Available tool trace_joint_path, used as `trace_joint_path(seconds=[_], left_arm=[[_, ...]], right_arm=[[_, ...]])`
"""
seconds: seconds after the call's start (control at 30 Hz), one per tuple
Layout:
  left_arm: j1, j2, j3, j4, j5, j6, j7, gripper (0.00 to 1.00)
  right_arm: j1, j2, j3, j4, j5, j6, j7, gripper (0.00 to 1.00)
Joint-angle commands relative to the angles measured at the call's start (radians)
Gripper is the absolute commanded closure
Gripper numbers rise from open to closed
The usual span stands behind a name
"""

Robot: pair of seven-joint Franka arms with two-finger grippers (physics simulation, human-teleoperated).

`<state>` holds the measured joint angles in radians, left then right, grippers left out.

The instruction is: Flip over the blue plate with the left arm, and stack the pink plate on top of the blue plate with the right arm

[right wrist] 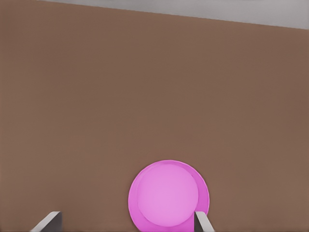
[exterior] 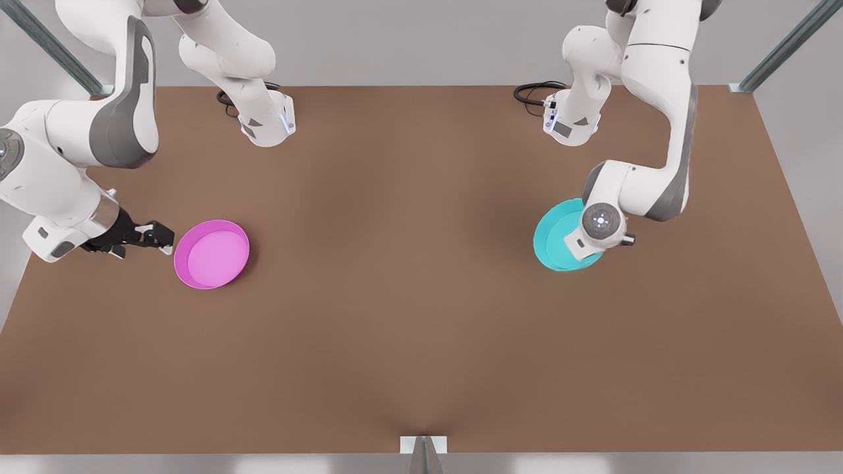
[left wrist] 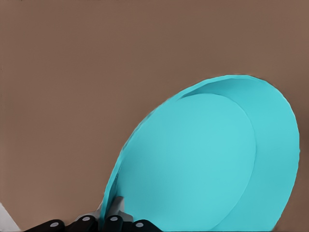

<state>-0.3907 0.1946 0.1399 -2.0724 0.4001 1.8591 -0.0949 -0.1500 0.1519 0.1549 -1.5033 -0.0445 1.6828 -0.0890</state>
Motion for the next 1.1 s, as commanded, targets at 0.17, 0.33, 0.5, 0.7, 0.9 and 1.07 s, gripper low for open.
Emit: trace_joint_path(seconds=[0.17, 0.33, 0.5, 0.7, 0.9, 1.07], left_arm=[[-0.1, 0.009, -0.02, 0.001, 0.19, -0.093, -0.083, 0.79], [-0.157, 0.035, -0.063, 0.038, 0.272, -0.215, -0.137, 0.79], [-0.27, 0.103, -0.063, 0.11, 0.305, -0.35, -0.215, 0.79], [-0.392, 0.187, -0.063, 0.189, 0.355, -0.503, -0.275, 0.79], [-0.522, 0.239, -0.063, 0.228, 0.355, -0.663, -0.358, 0.79], [-0.6, 0.359, -0.057, 0.308, 0.373, -0.747, -0.41, 0.79]], right_arm=[[-0.002, 0.009, -0.005, 0.0, 0.002, 0.002, 0.0, 0.0], [0.0, 0.011, -0.005, 0.0, 0.002, 0.002, 0.0, 0.0], [-0.002, 0.011, -0.005, 0.0, 0.002, 0.0, 0.0, 0.0], [-0.002, 0.012, -0.005, -0.001, 0.002, 0.002, 0.0, 0.0], [-0.003, 0.02, -0.005, -0.002, 0.002, 0.005, 0.0, 0.0], [-0.003, 0.02, -0.006, -0.002, 0.002, 0.005, 0.0, 0.0]])
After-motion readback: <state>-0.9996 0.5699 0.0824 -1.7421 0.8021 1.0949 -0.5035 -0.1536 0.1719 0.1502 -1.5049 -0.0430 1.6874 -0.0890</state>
